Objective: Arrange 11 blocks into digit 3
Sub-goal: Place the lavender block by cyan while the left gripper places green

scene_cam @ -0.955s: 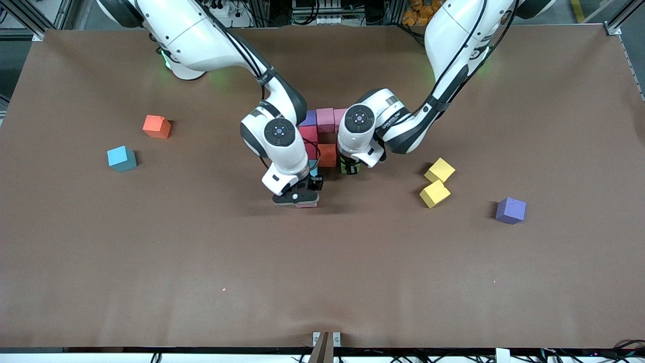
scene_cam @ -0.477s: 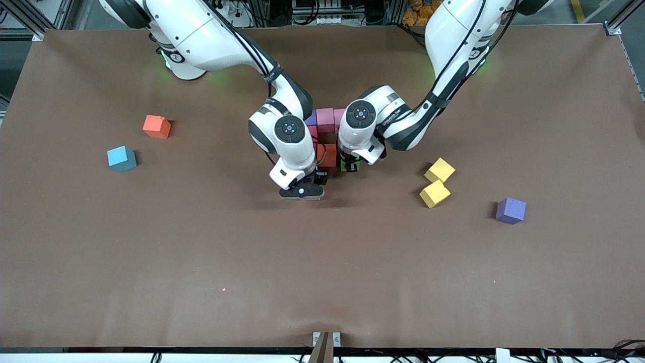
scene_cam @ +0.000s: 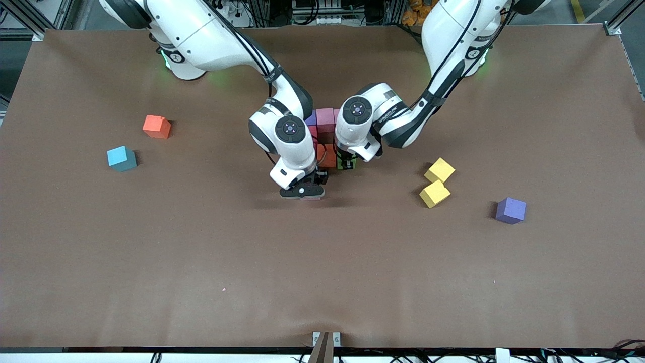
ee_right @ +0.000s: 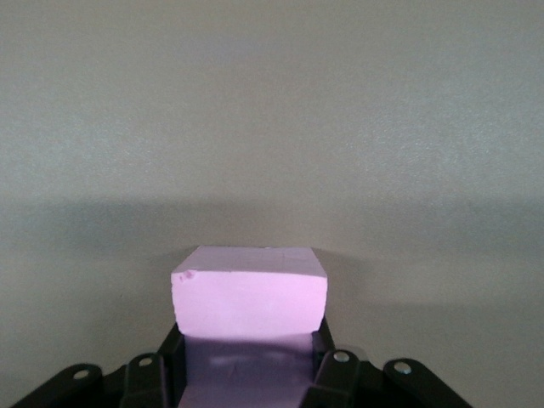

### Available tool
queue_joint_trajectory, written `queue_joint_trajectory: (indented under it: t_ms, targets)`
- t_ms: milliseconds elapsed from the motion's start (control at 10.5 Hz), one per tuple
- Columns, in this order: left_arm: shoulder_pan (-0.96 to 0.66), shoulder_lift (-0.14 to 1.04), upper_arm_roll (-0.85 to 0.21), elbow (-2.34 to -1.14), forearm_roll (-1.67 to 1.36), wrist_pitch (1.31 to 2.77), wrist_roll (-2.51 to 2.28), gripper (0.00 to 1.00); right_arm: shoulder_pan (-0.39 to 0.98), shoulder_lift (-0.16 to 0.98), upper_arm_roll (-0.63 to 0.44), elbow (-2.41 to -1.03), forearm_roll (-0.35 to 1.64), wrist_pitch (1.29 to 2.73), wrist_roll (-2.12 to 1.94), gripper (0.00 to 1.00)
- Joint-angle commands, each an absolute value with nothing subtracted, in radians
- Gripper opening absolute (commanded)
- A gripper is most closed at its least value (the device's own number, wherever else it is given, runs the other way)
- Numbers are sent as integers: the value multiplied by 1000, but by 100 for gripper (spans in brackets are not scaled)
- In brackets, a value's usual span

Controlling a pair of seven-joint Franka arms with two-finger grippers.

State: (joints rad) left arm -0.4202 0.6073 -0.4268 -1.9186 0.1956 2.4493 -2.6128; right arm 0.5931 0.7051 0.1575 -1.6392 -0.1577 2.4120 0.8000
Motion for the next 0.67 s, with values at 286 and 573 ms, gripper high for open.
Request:
queue_joint_trajectory:
  t_ms: [286,573]
  targets:
    - [-430,595,-423,-1933,195,2464,-2629,50,594,634,147,-1657,-149,2384,808,100]
    - [-443,597,-423,-1930,195,2464,-2632,75,513,479,149,-1664,-144,2236,728,100]
